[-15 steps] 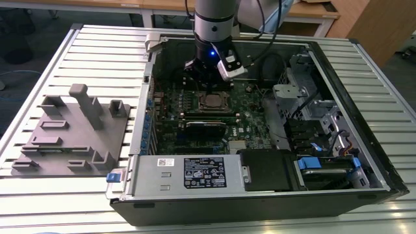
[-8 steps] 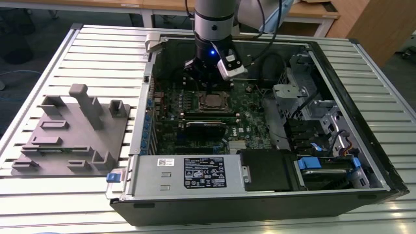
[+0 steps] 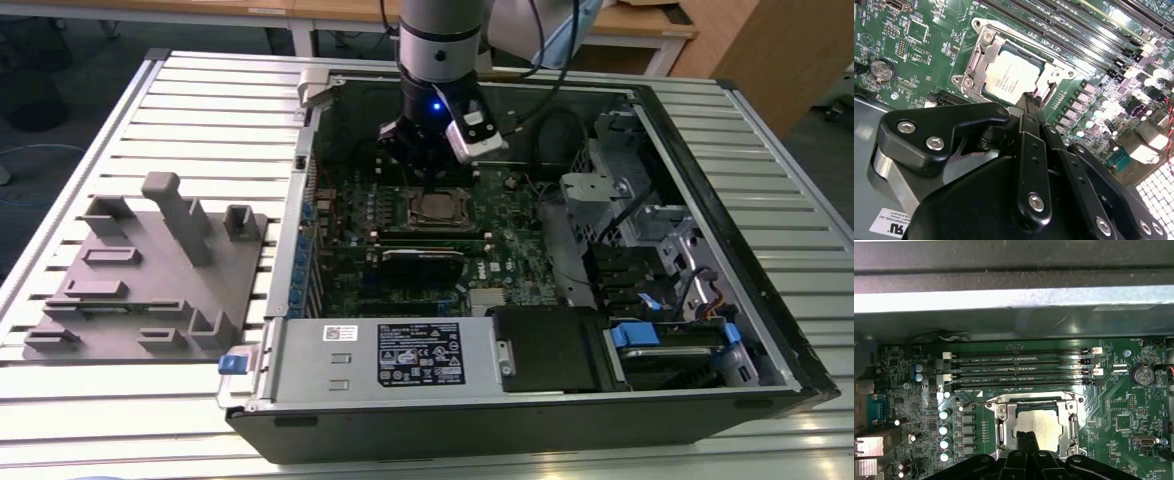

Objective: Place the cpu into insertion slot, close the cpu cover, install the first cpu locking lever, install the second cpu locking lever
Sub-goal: 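Install the first cpu locking lever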

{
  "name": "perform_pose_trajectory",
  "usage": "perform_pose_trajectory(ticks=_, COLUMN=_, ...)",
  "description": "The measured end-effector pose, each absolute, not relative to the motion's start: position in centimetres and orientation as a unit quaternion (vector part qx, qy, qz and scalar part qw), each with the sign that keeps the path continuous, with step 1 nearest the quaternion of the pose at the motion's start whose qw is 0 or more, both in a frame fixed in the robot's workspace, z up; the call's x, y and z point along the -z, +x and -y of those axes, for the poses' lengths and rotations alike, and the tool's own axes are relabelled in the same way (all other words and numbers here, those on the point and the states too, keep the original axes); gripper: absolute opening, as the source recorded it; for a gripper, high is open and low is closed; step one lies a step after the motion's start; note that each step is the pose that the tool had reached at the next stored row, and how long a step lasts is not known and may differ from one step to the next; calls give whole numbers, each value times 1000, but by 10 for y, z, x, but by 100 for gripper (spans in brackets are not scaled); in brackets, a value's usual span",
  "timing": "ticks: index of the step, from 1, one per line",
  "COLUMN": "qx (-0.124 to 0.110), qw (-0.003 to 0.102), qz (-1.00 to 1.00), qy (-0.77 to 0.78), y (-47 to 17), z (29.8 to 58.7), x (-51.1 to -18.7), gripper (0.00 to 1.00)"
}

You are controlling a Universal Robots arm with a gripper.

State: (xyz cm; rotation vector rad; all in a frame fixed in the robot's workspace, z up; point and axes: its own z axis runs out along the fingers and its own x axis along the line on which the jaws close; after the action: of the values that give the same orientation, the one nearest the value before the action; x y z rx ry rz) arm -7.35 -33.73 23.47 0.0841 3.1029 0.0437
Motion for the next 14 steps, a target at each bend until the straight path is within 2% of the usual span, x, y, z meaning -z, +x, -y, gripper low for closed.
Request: perform_pose_trajectory(ticks=14, qx=-16, qw=23, qz=-999, qy=27, y=-83, z=337, x=-235, gripper=10)
